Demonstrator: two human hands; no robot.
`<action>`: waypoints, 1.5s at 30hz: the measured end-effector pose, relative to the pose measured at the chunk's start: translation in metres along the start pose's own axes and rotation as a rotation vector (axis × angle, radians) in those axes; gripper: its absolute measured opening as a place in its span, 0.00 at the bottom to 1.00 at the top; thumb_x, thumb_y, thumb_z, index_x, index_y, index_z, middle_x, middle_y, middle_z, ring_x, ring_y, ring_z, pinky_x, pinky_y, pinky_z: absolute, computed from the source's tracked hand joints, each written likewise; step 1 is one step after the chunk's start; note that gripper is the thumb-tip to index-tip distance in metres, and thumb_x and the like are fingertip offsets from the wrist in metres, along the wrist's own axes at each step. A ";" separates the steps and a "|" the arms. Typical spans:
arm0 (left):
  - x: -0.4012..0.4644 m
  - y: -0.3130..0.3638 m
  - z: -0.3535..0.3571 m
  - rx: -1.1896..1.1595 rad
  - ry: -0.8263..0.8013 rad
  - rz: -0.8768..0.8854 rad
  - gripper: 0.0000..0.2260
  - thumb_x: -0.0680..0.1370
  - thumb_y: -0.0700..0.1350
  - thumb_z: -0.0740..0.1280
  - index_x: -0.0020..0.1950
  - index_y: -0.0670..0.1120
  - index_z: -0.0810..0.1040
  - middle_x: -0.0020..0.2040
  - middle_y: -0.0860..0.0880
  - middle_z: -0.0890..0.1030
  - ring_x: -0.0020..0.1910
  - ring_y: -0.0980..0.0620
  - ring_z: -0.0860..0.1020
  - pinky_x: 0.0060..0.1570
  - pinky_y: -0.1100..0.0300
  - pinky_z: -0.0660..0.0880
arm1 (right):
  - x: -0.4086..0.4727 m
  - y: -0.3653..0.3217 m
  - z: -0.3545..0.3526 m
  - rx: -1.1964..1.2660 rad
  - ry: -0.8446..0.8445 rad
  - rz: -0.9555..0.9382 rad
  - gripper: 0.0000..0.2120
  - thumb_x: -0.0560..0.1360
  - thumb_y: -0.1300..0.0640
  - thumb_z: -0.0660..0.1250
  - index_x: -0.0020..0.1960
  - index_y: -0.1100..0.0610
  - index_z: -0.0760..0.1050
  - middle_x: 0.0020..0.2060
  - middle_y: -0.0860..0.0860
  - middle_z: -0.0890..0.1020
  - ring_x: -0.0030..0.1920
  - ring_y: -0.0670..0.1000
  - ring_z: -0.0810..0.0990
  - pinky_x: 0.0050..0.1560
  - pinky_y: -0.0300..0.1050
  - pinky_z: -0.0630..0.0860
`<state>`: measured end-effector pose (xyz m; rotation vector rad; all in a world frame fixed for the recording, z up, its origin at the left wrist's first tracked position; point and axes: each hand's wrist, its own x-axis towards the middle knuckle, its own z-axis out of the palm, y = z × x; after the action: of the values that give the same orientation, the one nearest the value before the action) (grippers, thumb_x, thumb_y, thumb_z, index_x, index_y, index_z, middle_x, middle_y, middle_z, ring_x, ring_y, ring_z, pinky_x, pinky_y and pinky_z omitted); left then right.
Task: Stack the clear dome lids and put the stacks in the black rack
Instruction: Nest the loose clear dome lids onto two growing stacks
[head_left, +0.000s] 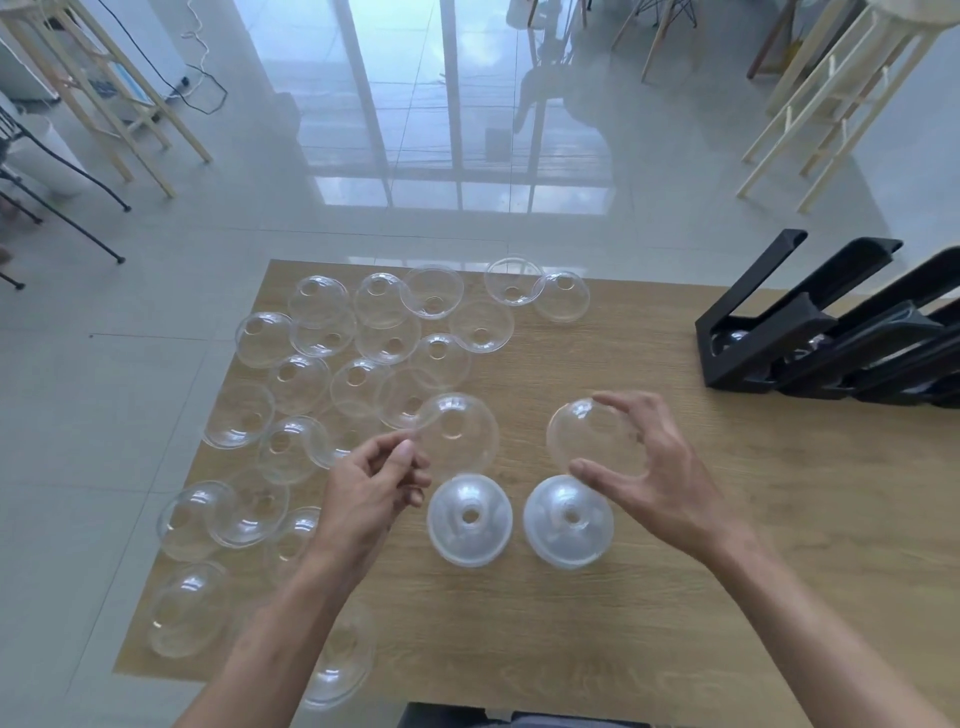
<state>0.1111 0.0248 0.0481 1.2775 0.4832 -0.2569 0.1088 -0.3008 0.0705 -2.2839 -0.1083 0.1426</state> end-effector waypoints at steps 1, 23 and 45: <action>-0.007 -0.005 -0.004 0.012 -0.012 -0.024 0.08 0.84 0.37 0.66 0.62 0.37 0.80 0.43 0.40 0.83 0.36 0.49 0.81 0.32 0.61 0.78 | -0.012 -0.001 0.004 -0.002 -0.016 -0.004 0.37 0.72 0.33 0.77 0.76 0.34 0.65 0.70 0.35 0.68 0.68 0.34 0.70 0.59 0.33 0.69; -0.046 -0.061 -0.014 0.921 -0.049 0.270 0.36 0.73 0.75 0.69 0.77 0.64 0.66 0.69 0.68 0.70 0.65 0.66 0.75 0.58 0.60 0.76 | -0.067 0.034 0.075 0.100 -0.072 0.179 0.51 0.67 0.26 0.76 0.82 0.35 0.55 0.77 0.28 0.60 0.78 0.36 0.61 0.76 0.43 0.63; 0.045 0.001 -0.002 1.345 0.091 0.513 0.19 0.80 0.52 0.73 0.68 0.46 0.81 0.64 0.49 0.82 0.62 0.44 0.77 0.60 0.46 0.77 | 0.071 0.013 0.048 -0.063 0.188 -0.099 0.19 0.84 0.46 0.66 0.69 0.56 0.79 0.64 0.51 0.80 0.62 0.54 0.81 0.60 0.59 0.79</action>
<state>0.1503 0.0311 0.0273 2.6704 -0.0326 -0.0575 0.1724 -0.2651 0.0243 -2.3369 -0.1295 -0.1286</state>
